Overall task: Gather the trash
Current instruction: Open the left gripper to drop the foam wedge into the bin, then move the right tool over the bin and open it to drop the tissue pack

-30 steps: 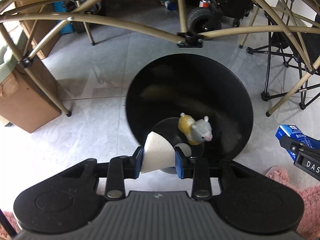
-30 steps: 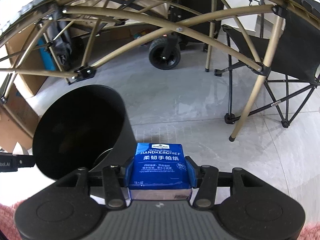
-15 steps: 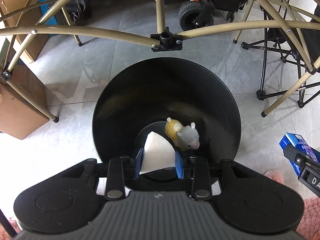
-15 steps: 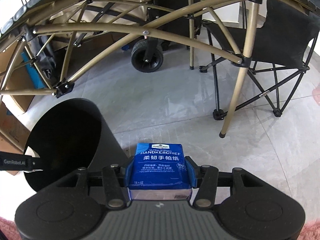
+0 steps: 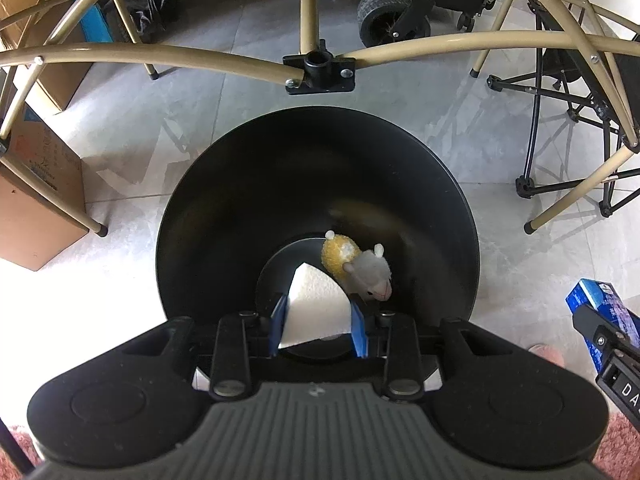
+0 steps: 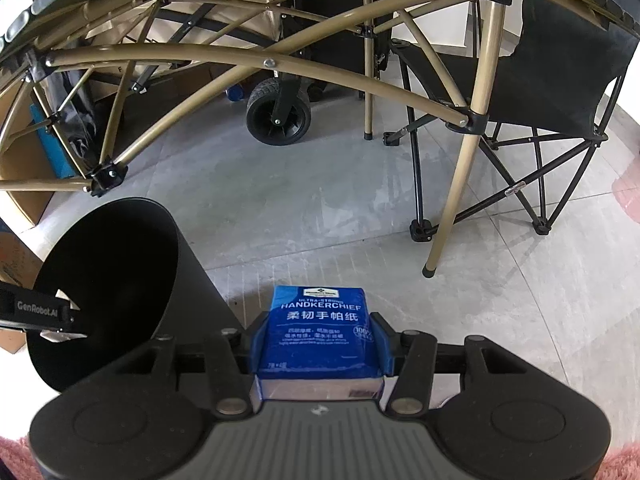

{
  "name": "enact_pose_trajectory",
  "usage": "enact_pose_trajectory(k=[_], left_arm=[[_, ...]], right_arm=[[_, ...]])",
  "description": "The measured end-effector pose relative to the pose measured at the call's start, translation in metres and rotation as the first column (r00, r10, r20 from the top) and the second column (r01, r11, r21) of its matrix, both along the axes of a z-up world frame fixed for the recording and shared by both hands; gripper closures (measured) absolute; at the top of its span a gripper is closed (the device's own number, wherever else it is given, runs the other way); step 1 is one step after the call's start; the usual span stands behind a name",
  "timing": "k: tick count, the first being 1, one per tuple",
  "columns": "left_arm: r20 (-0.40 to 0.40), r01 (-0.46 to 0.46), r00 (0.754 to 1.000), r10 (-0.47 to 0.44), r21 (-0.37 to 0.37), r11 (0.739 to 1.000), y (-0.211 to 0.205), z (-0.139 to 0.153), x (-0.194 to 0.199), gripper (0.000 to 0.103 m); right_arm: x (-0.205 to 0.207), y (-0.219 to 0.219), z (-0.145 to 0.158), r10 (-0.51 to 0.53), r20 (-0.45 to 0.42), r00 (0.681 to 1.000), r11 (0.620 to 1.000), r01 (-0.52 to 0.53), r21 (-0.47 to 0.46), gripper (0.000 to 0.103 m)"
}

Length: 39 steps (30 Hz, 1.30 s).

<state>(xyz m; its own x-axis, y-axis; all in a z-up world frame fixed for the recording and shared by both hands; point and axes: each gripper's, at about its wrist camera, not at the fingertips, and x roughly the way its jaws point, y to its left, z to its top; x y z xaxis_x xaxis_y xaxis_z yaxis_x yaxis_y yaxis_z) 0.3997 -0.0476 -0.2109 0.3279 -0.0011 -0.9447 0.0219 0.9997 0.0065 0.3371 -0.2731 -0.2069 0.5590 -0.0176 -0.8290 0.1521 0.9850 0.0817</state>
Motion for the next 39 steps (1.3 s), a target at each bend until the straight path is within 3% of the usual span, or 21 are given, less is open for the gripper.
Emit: enact_pose_trajectory(k=[3, 4, 6, 7, 8, 15, 39], left_arm=[[0.000, 0.000, 1.000, 0.000, 0.006, 1.000, -0.001, 0.000, 0.000, 0.065], [0.001, -0.003, 1.000, 0.003, 0.010, 1.000, -0.001, 0.000, 0.000, 0.059], [0.000, -0.016, 1.000, 0.016, 0.008, 1.000, -0.001, -0.001, 0.000, 0.030], [0.001, -0.027, 1.000, 0.027, 0.009, 1.000, -0.001, 0.000, 0.000, 0.008], [0.004, -0.038, 0.999, 0.038, 0.011, 0.999, -0.001, 0.000, 0.000, 0.000], [-0.019, -0.042, 0.999, 0.042, 0.010, 0.999, 0.001, -0.001, 0.002, 0.000], [0.009, -0.046, 0.999, 0.046, -0.004, 0.999, 0.015, 0.009, -0.007, 0.000]], right_arm=[[0.001, 0.001, 0.000, 0.002, -0.001, 1.000, 1.000, -0.002, 0.000, 0.053], [0.001, 0.001, -0.001, 0.003, -0.002, 1.000, 1.000, -0.003, 0.000, 0.053], [0.001, 0.000, -0.001, 0.004, -0.002, 1.000, 1.000, -0.004, 0.001, 0.053], [0.001, 0.000, -0.001, 0.004, -0.002, 1.000, 1.000, -0.004, 0.000, 0.053], [0.001, 0.000, -0.001, 0.004, -0.002, 1.000, 1.000, -0.004, -0.001, 0.053], [0.000, 0.001, 0.000, 0.010, -0.002, 1.000, 1.000, -0.010, -0.001, 0.053], [0.000, 0.014, 0.013, 0.045, 0.036, 0.998, 0.999, -0.045, -0.004, 0.053]])
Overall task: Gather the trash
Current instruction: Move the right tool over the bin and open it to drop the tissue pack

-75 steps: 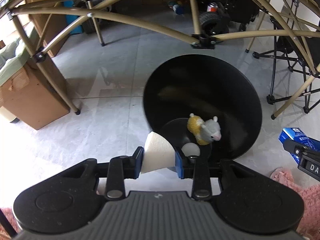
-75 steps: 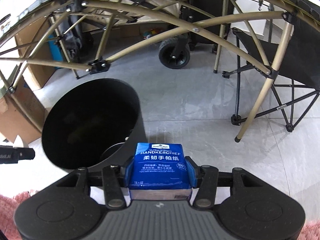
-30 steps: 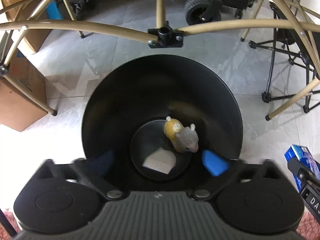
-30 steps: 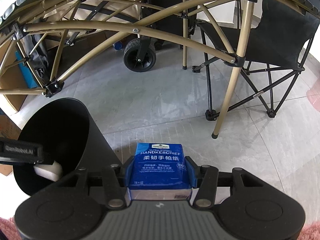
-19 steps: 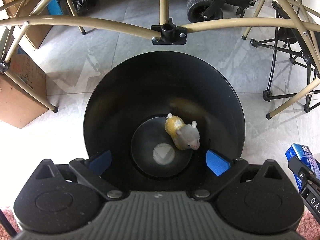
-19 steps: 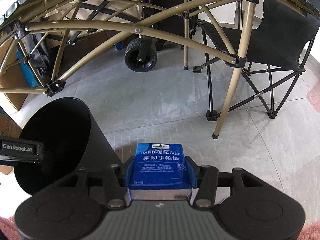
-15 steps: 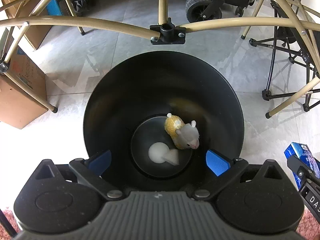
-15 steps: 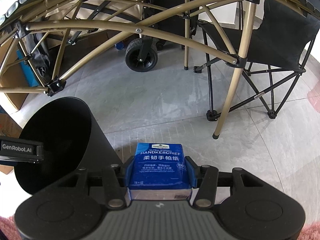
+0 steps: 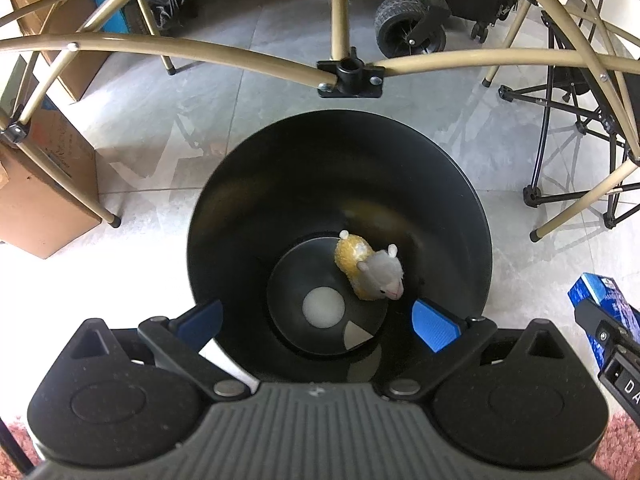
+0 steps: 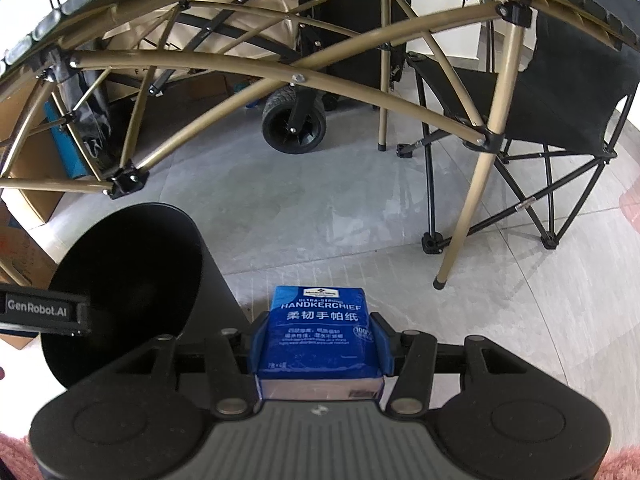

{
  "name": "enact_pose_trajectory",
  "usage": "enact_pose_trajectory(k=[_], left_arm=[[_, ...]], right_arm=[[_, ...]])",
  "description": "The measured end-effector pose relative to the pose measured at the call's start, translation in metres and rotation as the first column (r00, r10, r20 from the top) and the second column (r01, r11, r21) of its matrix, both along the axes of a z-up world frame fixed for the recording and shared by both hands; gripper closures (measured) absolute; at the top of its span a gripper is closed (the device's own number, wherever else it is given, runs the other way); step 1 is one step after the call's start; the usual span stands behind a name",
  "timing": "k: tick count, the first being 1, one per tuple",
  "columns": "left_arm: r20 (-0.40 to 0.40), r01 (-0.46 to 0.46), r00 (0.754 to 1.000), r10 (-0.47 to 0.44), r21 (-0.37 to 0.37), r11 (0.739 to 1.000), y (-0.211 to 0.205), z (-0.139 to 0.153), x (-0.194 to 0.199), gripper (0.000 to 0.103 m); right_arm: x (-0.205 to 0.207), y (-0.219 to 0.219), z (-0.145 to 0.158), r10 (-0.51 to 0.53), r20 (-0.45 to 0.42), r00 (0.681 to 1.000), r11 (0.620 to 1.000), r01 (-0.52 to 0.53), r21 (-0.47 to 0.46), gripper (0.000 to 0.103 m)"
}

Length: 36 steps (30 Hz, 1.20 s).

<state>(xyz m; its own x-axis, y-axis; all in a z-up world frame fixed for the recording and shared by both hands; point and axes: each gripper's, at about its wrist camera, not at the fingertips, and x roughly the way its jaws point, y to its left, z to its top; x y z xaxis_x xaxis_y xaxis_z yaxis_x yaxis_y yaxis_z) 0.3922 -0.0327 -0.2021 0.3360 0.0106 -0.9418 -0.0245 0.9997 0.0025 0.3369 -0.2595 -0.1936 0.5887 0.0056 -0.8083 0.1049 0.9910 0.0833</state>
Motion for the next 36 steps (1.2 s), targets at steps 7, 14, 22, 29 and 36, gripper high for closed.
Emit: enact_pose_trajectory(k=[7, 14, 22, 29, 36], left_arm=[[0.028, -0.022, 0.999, 0.022, -0.020, 1.000, 0.018, 0.011, -0.008, 0.000], [0.059, -0.061, 0.996, 0.064, -0.045, 0.997, 0.044, 0.023, -0.016, 0.000], [0.081, -0.118, 0.989, 0.123, -0.072, 0.990, 0.078, 0.034, -0.024, 0.000], [0.090, -0.173, 0.979, 0.181, -0.089, 0.981, 0.109, 0.036, -0.030, 0.000], [0.078, -0.221, 0.971, 0.228, -0.092, 0.971, 0.135, 0.031, -0.034, 0.000]], right_arm=[[0.003, 0.018, 0.014, 0.038, 0.053, 0.998, 0.999, -0.038, -0.004, 0.053], [0.006, 0.047, 0.027, 0.106, 0.100, 0.989, 0.994, -0.104, -0.023, 0.053], [0.013, 0.086, 0.035, 0.198, 0.111, 0.974, 0.980, -0.196, -0.029, 0.053], [0.028, 0.123, 0.030, 0.279, 0.050, 0.959, 0.960, -0.279, -0.008, 0.053], [0.042, 0.148, 0.014, 0.308, -0.026, 0.951, 0.951, -0.307, 0.022, 0.053]])
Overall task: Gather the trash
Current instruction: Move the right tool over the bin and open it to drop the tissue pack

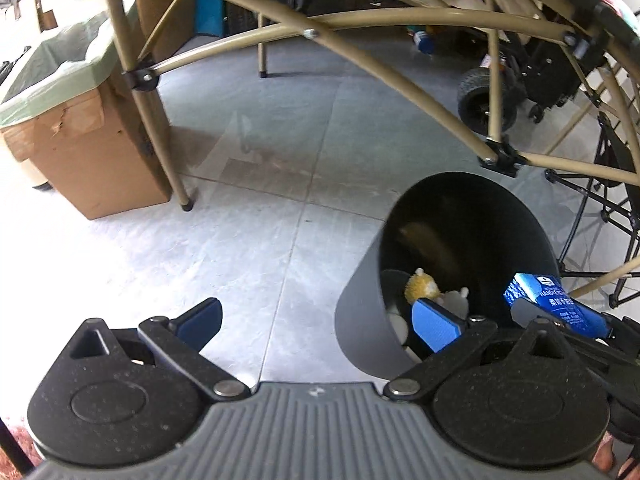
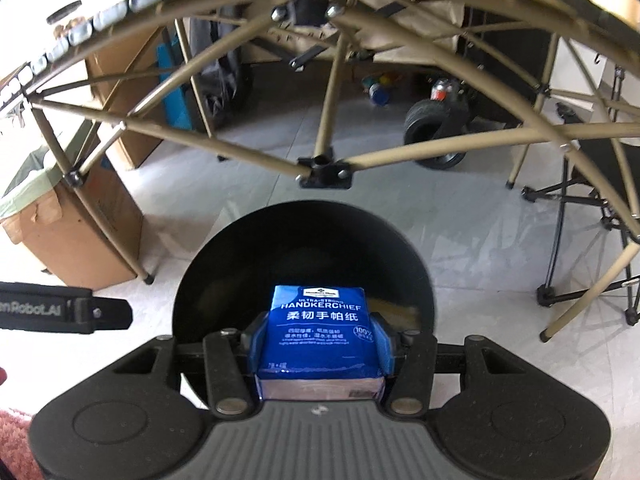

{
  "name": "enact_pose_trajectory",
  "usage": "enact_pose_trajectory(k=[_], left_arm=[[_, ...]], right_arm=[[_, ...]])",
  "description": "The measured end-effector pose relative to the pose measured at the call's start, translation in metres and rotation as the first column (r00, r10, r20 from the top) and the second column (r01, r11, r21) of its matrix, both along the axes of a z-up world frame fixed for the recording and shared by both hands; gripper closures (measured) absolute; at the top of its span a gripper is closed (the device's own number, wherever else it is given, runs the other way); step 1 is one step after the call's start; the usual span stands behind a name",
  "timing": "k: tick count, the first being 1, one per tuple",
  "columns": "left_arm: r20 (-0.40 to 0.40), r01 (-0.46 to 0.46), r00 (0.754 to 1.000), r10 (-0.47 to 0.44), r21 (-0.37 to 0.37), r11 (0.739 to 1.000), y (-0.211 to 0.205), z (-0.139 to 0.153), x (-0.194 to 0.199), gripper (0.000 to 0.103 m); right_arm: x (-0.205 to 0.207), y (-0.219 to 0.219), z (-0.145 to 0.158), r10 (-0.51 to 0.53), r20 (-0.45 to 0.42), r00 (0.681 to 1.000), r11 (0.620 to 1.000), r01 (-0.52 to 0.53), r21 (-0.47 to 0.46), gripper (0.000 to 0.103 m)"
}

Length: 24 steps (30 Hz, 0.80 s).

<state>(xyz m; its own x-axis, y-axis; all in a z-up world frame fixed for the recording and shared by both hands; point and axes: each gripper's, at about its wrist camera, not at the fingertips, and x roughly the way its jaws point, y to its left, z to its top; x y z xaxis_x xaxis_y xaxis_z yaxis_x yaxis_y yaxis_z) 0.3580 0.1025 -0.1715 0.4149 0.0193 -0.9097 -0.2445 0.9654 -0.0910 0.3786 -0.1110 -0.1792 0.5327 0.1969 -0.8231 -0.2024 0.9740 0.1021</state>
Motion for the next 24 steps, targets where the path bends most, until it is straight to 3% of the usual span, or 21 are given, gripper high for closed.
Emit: enact_pose_trajectory(k=[12, 24], left_arm=[[-0.030, -0.055, 0.998, 0.055, 0.010, 0.998, 0.022, -0.012, 0.001, 0.000], [-0.063, -0.086, 0.994, 0.089, 0.043, 0.995, 0.033, -0.025, 0.004, 0.000]], right_arm=[[0.041, 0.028, -0.026, 0.013, -0.115, 0.993, 1.000, -0.011, 0.015, 0.053], [0.049, 0.034, -0.039, 0.035, -0.193, 0.981, 0.999, -0.034, 0.006, 0.053]])
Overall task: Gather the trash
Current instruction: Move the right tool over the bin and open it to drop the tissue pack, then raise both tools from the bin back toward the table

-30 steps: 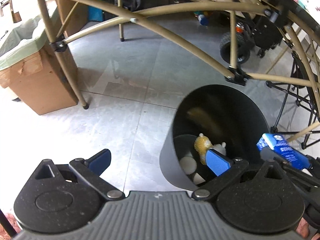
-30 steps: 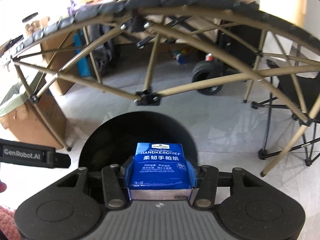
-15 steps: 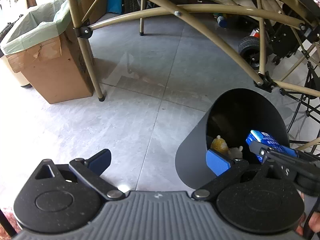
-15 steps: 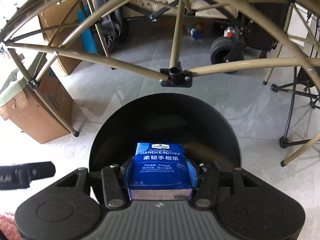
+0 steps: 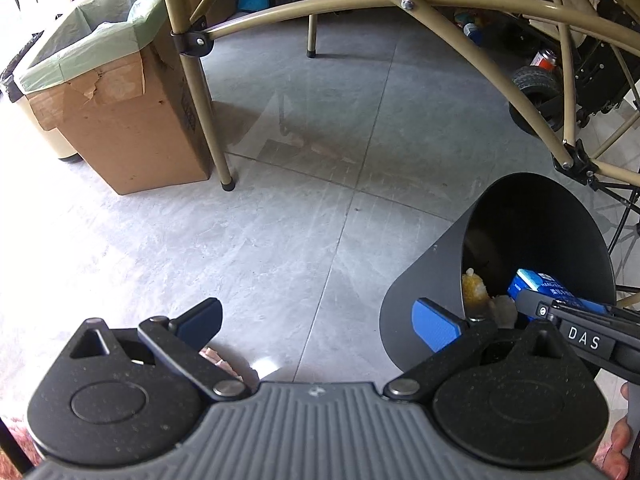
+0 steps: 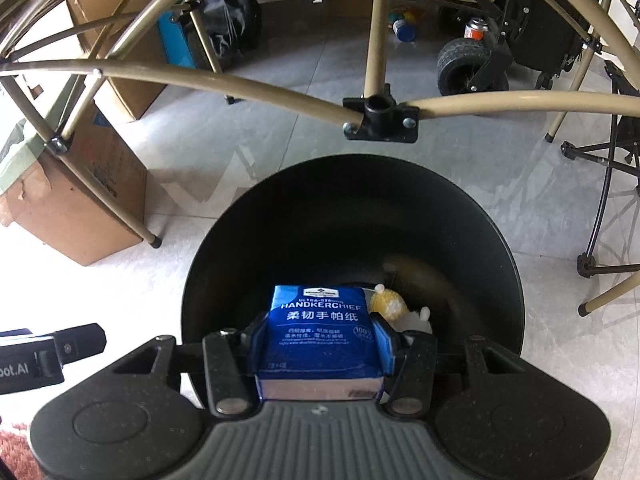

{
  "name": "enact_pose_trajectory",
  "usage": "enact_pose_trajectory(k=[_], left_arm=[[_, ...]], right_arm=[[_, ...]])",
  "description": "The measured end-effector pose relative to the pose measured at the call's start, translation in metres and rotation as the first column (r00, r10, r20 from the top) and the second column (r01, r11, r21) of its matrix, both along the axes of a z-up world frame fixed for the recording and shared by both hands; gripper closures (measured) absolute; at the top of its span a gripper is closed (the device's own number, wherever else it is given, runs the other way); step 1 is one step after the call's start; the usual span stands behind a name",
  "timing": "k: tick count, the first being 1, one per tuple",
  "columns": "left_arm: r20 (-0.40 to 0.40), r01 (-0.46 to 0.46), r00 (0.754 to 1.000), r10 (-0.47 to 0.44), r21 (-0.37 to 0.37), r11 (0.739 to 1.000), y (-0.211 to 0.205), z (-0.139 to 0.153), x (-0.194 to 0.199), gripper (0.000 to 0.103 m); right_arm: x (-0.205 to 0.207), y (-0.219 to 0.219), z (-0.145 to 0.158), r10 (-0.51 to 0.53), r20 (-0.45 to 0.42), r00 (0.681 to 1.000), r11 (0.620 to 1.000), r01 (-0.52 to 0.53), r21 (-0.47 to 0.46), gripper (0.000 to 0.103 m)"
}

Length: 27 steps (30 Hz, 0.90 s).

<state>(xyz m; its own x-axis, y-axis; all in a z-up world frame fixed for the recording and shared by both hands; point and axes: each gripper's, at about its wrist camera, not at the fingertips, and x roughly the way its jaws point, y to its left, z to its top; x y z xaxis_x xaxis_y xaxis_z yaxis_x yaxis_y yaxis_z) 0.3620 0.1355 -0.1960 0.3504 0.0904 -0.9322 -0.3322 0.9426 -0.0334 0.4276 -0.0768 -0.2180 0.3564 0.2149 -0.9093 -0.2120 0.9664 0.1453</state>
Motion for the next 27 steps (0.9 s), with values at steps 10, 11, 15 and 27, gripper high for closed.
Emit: enact_pose_trajectory(k=[10, 11, 15, 27], left_arm=[[-0.004, 0.002, 1.000, -0.002, 0.006, 1.000, 0.0005, -0.0016, -0.0002, 0.000], [-0.004, 0.002, 1.000, -0.002, 0.006, 1.000, 0.0005, -0.0020, -0.0003, 0.000], [-0.008, 0.001, 1.000, -0.001, 0.008, 1.000, 0.0005, -0.0026, -0.0001, 0.000], [-0.005, 0.003, 1.000, -0.003, 0.008, 1.000, 0.0004, -0.0028, -0.0006, 0.000]], right_arm=[[0.0031, -0.0002, 0.0010, -0.019, 0.004, 1.000, 0.999, 0.019, -0.028, 0.007], [0.0027, -0.0010, 0.0006, -0.021, 0.003, 1.000, 0.999, 0.021, -0.031, 0.004], [0.0019, -0.0025, -0.0006, -0.022, -0.006, 1.000, 0.999, 0.022, -0.040, 0.001], [-0.0014, -0.0075, 0.0037, -0.025, 0.003, 1.000, 0.999, 0.025, -0.034, 0.000]])
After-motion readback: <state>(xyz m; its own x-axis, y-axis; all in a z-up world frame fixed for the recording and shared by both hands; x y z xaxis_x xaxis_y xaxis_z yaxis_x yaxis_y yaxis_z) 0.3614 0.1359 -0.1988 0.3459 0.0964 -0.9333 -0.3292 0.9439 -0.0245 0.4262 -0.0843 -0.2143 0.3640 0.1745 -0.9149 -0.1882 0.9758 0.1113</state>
